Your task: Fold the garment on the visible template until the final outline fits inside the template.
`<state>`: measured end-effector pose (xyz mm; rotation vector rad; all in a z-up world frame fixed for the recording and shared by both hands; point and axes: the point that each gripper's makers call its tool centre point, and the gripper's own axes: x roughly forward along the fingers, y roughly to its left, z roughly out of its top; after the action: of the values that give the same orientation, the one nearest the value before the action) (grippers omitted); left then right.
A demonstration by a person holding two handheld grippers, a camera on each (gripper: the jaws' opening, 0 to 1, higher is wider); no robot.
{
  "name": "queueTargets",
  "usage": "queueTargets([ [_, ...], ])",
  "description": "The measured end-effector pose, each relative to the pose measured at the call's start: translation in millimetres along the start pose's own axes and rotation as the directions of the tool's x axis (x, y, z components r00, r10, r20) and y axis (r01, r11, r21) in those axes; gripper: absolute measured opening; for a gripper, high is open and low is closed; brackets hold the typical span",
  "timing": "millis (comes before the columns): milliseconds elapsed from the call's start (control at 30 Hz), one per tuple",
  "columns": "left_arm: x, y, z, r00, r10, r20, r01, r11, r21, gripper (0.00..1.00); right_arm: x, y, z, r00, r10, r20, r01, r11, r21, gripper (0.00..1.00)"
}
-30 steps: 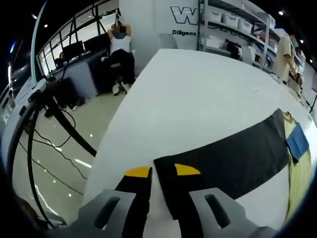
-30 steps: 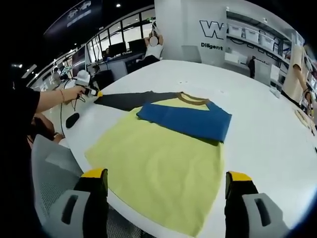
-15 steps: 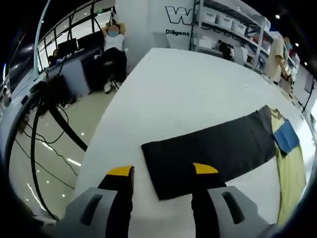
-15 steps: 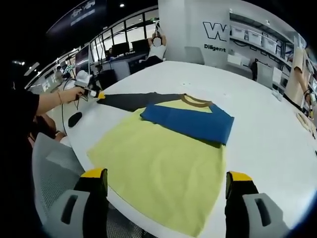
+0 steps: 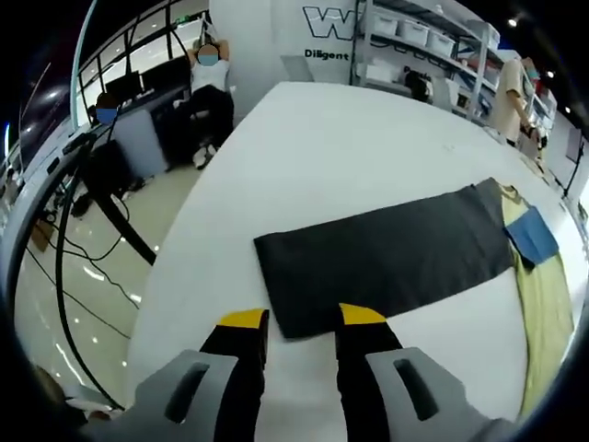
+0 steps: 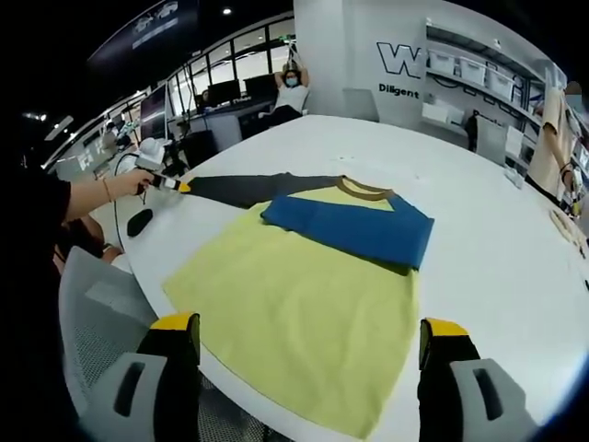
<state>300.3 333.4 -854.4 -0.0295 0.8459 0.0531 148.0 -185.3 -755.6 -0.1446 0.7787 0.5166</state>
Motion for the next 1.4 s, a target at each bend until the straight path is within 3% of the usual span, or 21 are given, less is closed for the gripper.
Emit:
queueTargets([
  [167,1.5,6.0,-2.6,1.000,0.027,-0.002,-0.027,1.000,0.004,0.11,-0.4,-0.8,-2.1,1.000,-0.005,-0.004,0.005,1.000,0.001,0.98],
  [400,0.3,-0.4,-3.4,1.000,0.014,-0.014,-0.014,1.000,0.023,0.04,-1.1,-1.8,-1.2,1.000,-0.005,0.005,0.005,1.000,0.012,0.97],
  [700,-7.8,-15.1,12.9,1.000,-0.005,0.017,0.004,0.997,0.076,0.02,-1.3,-1.9,-1.5,1.000,-0.001,0.007,0.001,1.000,0.010,0.98],
  [1167,-24.9,-71.8,53.2,0.989,-0.127,0.075,0.110,0.974,0.197,0.02,-1.3,1.4,-1.0,1.000,0.013,0.011,-0.013,1.000,0.003,0.99],
  [1267,-27.0,-81.5,58.6,0.984,-0.154,0.086,0.134,0.970,0.205,0.02,-1.7,1.4,-1.8,1.000,0.013,0.009,-0.013,1.000,0.003,0.99],
  [1400,-35.1,-109.2,72.7,0.970,-0.217,0.108,0.184,0.949,0.256,0.02,-2.4,1.2,-3.0,1.000,0.013,0.007,-0.013,1.000,0.007,0.99],
])
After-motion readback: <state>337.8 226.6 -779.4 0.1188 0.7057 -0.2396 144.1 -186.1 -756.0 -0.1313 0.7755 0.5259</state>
